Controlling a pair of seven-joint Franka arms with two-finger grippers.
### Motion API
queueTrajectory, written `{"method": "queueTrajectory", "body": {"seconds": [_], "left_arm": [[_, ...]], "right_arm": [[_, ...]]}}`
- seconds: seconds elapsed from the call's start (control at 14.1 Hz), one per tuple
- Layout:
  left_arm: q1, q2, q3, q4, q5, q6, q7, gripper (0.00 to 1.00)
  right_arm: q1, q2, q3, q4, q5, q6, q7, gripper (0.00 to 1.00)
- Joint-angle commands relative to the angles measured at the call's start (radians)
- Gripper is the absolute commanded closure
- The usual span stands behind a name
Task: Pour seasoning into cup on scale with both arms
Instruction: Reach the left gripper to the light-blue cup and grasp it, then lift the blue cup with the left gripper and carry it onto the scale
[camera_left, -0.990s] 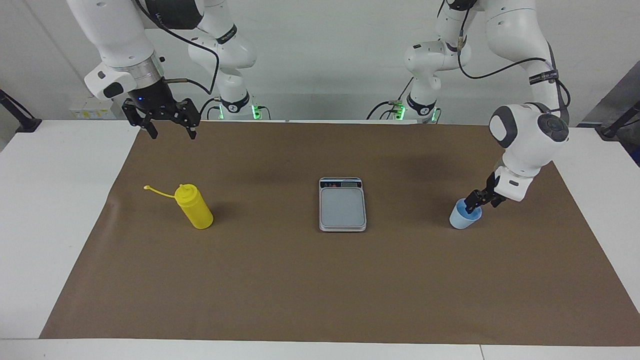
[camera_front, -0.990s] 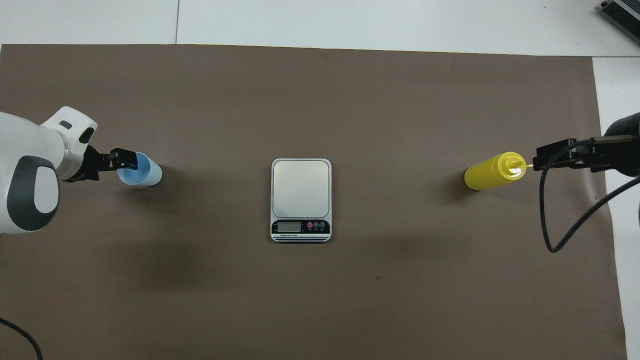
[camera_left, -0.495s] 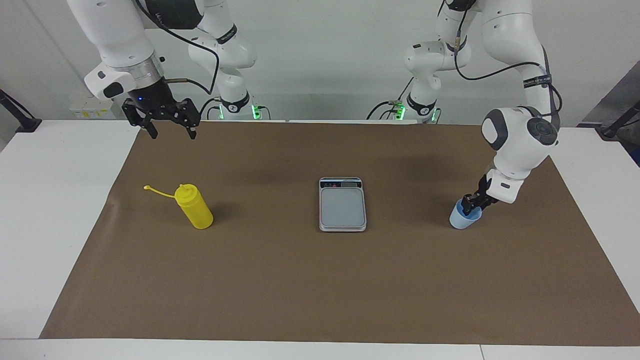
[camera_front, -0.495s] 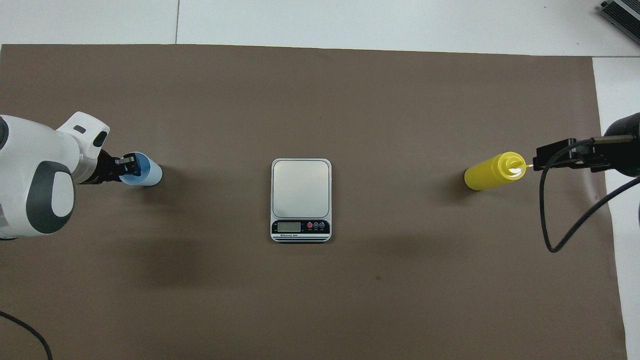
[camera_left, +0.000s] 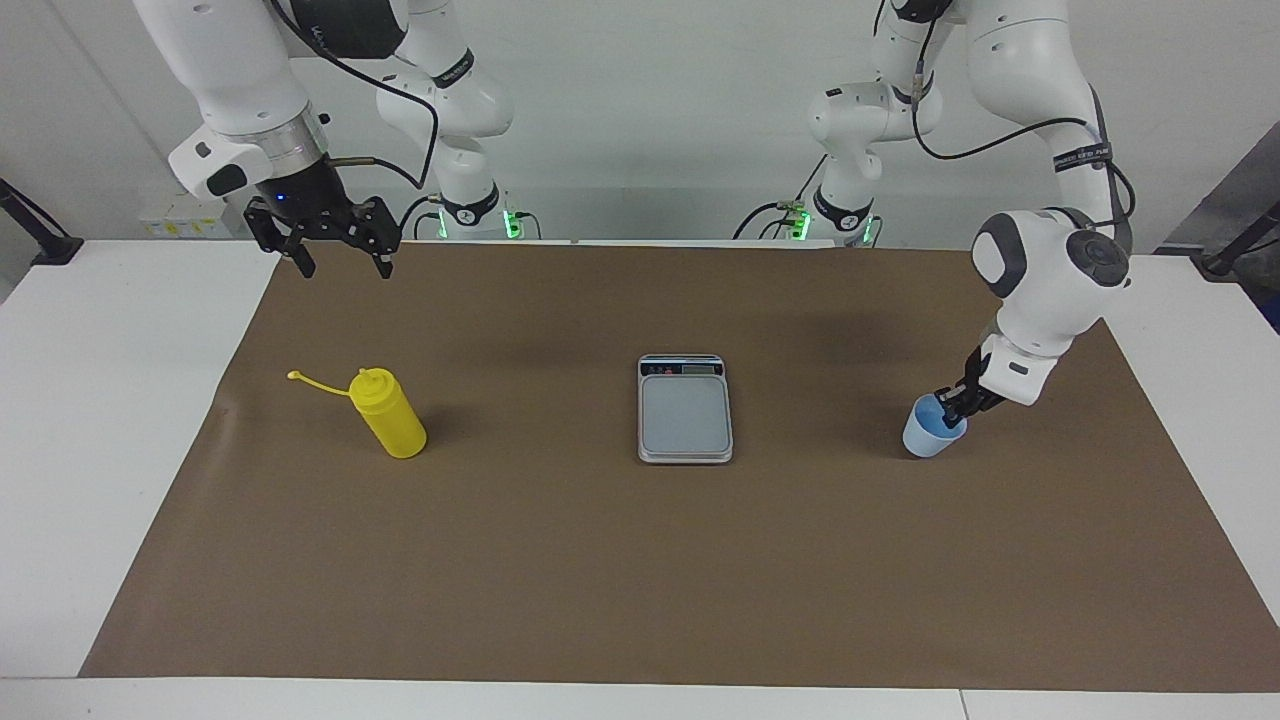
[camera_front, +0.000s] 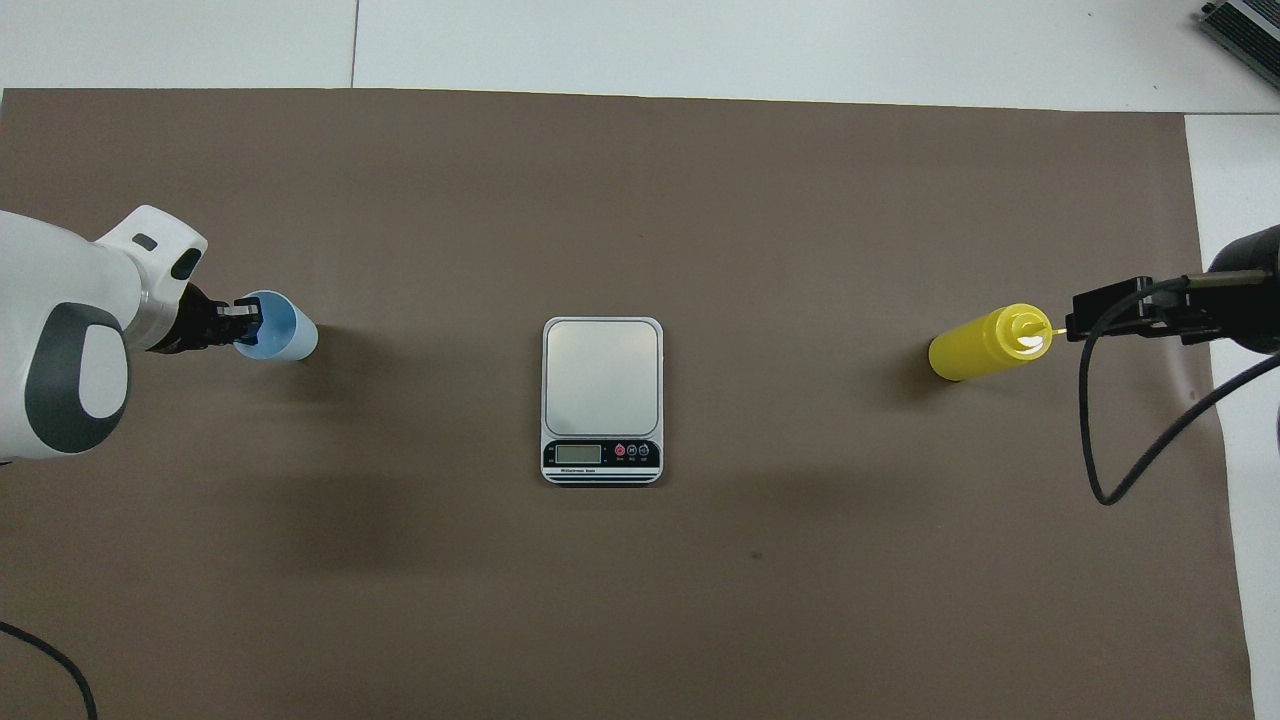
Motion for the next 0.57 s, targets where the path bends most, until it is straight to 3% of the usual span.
{"method": "queueTrajectory", "body": {"seconds": [0.0,0.21,0.49], "left_arm": [[-0.014,0.006,0.002,0.118,0.0,-0.108,0.015,1.0],[-0.066,-0.004,-0.004,0.201,-0.002,-0.176,-0.012,1.0],[-0.156,-0.03,-0.004,0.233,0.001,-0.219,-0.09,1.0]], "right_arm": [[-0.013,-0.026,0.006,-0.032,0.012,0.014,0.009,0.0],[-0.013,-0.026,0.006,-0.032,0.012,0.014,0.009,0.0],[-0.013,-0.026,0.006,-0.032,0.012,0.014,0.01,0.0]]}}
